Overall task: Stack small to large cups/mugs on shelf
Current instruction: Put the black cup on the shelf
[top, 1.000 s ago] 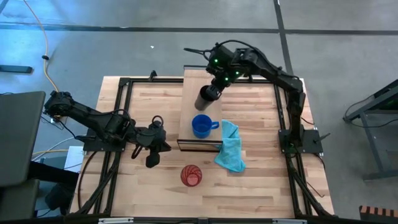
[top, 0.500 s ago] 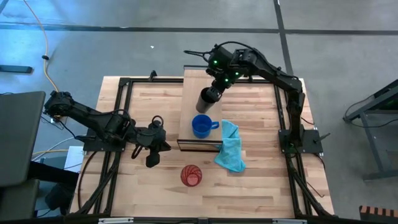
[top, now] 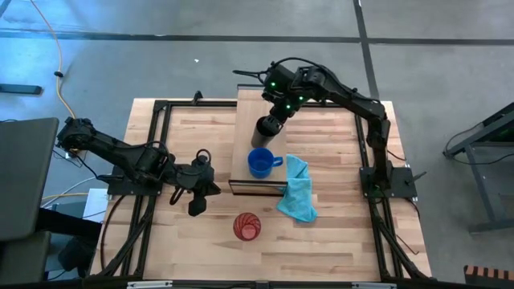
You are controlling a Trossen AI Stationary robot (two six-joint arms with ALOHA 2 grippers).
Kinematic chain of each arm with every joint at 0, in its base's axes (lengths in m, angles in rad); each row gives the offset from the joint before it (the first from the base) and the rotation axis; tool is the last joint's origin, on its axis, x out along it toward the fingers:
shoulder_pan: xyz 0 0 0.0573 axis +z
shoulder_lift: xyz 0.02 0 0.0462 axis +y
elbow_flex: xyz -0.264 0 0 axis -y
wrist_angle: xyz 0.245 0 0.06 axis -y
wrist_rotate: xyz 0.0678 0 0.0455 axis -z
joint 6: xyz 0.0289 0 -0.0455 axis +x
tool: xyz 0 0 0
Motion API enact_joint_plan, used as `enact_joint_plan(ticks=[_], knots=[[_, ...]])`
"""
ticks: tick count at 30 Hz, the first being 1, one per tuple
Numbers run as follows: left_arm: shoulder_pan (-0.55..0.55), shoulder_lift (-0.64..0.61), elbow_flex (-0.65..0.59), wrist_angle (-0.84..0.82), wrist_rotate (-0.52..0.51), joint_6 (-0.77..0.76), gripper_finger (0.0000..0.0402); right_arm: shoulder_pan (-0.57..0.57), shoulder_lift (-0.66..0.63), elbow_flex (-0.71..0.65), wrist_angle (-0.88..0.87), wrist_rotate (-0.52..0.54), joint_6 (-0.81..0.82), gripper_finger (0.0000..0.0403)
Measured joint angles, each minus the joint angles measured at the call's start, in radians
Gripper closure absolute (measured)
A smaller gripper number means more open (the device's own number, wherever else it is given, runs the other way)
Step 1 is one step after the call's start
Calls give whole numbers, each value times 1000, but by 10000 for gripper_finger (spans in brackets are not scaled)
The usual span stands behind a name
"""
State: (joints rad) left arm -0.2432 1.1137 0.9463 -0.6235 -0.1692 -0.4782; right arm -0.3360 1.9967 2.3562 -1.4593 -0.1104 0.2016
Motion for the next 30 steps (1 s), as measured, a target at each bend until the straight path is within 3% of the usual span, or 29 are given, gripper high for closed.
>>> enact_joint_plan(ticks=[30], knots=[[-80, 0, 0, -18, -62, -54, 369, 17, 18, 0, -8, 0, 26, 403]])
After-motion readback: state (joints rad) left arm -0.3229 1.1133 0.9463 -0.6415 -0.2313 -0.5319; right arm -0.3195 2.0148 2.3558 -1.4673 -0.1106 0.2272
